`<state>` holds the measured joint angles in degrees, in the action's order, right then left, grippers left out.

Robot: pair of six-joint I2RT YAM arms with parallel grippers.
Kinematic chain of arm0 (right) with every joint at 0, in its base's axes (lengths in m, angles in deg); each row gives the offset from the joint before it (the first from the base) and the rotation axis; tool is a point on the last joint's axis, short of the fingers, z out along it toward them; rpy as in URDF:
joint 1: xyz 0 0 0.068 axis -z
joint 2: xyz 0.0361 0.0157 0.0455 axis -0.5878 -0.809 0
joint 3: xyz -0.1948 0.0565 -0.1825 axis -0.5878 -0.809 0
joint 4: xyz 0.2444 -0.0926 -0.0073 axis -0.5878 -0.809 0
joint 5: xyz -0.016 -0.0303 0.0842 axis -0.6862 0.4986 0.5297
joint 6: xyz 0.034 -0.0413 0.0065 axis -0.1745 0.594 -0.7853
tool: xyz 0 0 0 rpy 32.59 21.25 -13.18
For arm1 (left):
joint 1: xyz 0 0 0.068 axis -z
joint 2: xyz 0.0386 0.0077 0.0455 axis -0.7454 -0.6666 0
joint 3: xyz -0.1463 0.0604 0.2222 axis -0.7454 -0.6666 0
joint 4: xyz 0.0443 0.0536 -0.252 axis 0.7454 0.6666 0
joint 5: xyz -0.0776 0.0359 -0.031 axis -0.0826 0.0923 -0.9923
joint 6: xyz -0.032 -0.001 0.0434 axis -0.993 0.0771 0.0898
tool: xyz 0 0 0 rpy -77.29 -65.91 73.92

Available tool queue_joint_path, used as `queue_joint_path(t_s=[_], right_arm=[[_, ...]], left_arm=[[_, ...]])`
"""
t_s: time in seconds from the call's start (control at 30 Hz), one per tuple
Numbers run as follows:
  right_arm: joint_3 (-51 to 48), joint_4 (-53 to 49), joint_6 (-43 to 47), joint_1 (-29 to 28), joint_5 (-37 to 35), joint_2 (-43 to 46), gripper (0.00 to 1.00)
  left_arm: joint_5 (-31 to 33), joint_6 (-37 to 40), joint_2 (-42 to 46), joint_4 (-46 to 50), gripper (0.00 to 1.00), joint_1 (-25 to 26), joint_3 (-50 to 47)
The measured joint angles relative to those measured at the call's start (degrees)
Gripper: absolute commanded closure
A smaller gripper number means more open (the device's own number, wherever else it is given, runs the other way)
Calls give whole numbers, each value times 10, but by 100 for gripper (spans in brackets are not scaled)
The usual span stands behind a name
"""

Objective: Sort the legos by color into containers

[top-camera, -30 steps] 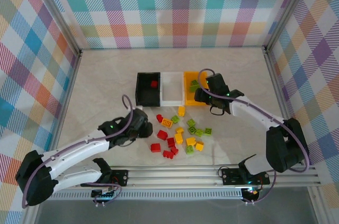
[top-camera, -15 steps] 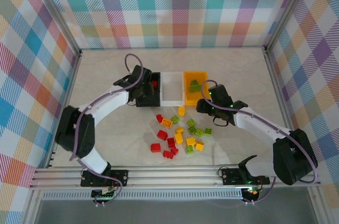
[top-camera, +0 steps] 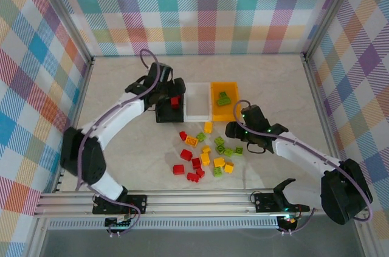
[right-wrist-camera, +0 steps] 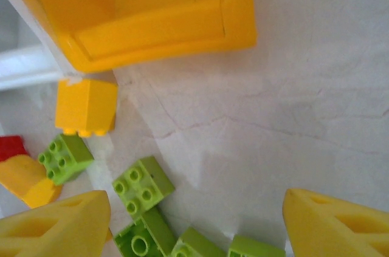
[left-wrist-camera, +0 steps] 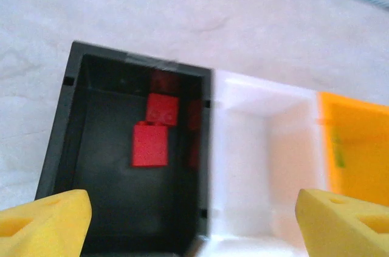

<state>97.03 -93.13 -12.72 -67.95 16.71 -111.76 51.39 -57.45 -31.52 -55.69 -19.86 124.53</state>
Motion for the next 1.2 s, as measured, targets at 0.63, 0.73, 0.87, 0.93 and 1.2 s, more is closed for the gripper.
queue_joint_path(t_s=[0.63, 0.73, 0.87, 0.93, 1.2], right_arm=[[-80, -20, -85, -27, -39, 6, 37], [-76, -21, -85, -29, -39, -22, 40], [-58, -34, -86, -38, -45, -52, 50], [-55, -38, -88, -42, -47, -57, 58], [-54, -70, -89, -45, -59, -30, 74]], left_arm=[[-5, -103, 417, -1, 0, 91, -381], [4, -110, 433, 7, 0, 91, -389], [17, -120, 447, 18, 0, 91, -400], [22, -122, 454, 20, 0, 91, -408], [27, -125, 467, 34, 0, 91, -421]])
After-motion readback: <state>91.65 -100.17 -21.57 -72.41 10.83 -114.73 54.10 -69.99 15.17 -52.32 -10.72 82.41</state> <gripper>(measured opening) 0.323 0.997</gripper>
